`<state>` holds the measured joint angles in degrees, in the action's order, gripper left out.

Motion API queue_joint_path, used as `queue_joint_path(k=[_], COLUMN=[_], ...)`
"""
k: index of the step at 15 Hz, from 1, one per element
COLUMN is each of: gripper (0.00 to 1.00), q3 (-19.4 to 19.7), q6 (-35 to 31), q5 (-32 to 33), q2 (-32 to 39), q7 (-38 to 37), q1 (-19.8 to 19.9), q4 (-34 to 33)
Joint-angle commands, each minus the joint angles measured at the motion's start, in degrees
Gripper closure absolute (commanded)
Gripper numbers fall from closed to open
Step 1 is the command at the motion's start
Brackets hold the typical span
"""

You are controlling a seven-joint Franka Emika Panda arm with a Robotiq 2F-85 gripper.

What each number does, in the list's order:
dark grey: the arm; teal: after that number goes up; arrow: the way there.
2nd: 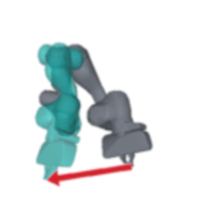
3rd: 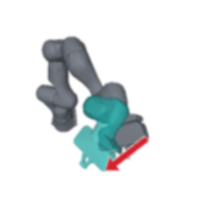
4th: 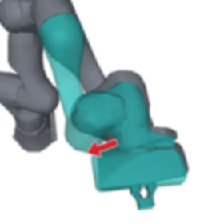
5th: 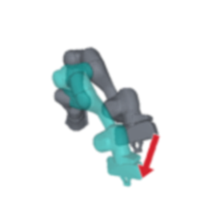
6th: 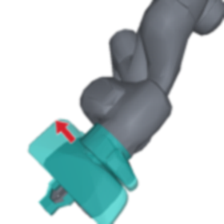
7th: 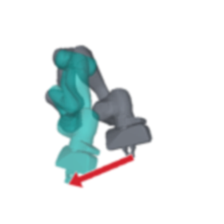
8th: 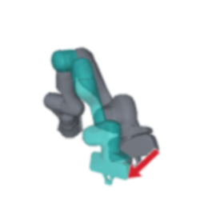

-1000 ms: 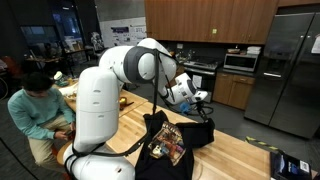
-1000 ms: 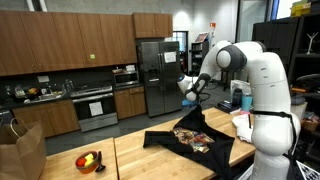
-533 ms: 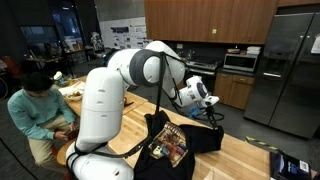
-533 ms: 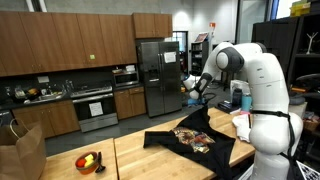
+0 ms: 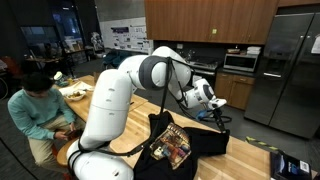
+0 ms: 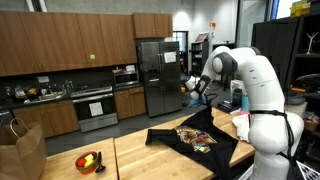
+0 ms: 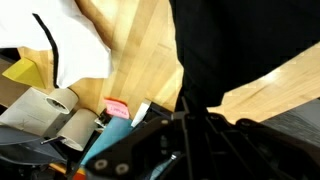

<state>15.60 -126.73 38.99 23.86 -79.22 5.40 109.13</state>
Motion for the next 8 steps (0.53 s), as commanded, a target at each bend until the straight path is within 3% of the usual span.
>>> queue_joint_path(k=[1, 7, 8], gripper=[0.99, 0.99, 0.72], q3=[1.67, 2.78, 2.99], q6=[4.52, 13.63, 15.77], q5=[-1.15, -2.88, -3.16], q2=[5.44, 16.89, 18.65], q7=[-0.35, 2.96, 3.40], q1=[1.11, 3.50, 3.65], q4=[-8.10, -23.16, -25.31])
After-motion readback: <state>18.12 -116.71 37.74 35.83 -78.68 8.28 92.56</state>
